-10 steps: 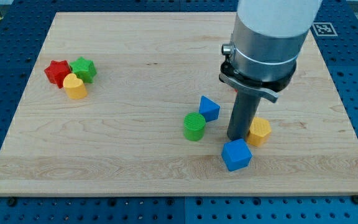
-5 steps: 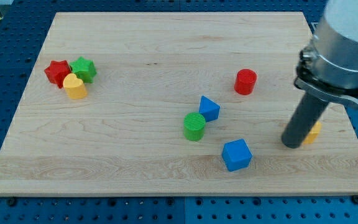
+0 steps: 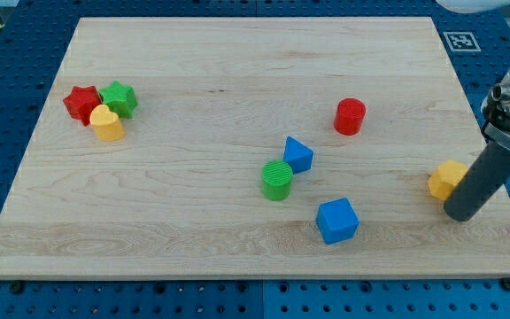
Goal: Push the yellow hexagon horizontally right to the blue triangle
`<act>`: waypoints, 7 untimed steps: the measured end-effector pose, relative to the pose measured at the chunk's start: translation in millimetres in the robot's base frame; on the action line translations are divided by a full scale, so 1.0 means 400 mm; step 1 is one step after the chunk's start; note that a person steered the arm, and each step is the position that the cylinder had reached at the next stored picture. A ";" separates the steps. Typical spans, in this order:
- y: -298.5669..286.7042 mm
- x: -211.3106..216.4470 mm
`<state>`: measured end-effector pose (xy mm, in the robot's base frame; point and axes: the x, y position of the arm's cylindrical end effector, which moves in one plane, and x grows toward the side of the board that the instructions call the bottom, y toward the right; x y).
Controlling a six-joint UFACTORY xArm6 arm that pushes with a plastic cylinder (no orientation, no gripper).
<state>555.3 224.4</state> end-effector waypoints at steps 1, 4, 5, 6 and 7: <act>0.004 -0.024; 0.054 -0.123; 0.054 -0.149; 0.054 -0.095; 0.053 -0.043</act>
